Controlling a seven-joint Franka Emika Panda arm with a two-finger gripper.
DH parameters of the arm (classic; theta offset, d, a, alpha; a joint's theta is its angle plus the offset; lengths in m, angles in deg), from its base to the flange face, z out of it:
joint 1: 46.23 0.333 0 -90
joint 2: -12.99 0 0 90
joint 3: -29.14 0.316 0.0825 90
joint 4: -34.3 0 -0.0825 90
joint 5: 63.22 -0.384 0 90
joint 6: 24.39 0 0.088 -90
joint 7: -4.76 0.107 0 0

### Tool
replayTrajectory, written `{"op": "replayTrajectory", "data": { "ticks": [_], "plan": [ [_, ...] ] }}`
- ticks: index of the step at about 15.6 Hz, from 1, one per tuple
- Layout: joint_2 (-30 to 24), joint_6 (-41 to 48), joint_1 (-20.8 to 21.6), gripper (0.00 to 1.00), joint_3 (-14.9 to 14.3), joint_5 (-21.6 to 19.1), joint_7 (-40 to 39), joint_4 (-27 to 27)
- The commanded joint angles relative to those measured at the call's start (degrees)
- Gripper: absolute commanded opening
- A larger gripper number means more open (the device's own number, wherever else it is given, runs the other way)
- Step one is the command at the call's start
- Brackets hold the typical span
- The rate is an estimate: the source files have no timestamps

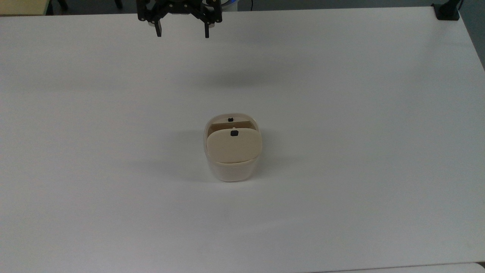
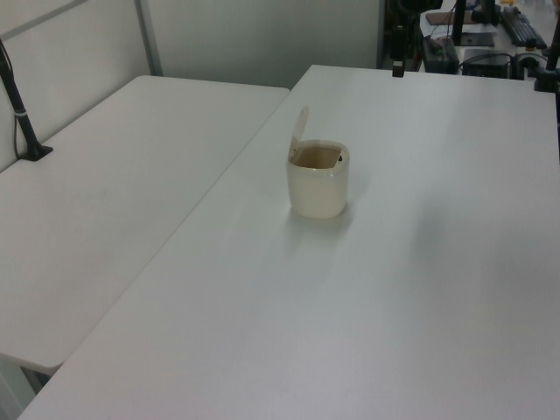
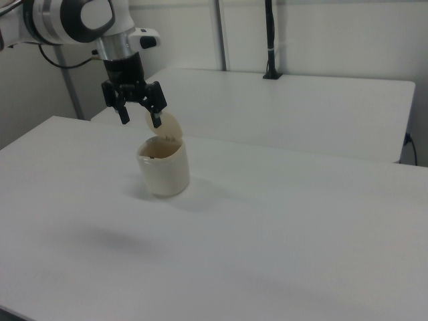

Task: Open the trash bin
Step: 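Lift the gripper up away from the bin as the lid pops open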

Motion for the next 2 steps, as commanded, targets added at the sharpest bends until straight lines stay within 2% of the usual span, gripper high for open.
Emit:
{"op": "replayTrajectory", "data": {
  "ticks": [1, 2],
  "plan": [
    [-1.6, 1.3, 0.5, 1.00, -0.6, 0.6, -1.0, -1.3],
    [-1.6, 1.3, 0.5, 1.00, -0.6, 0.6, -1.0, -1.3]
  ]
}}
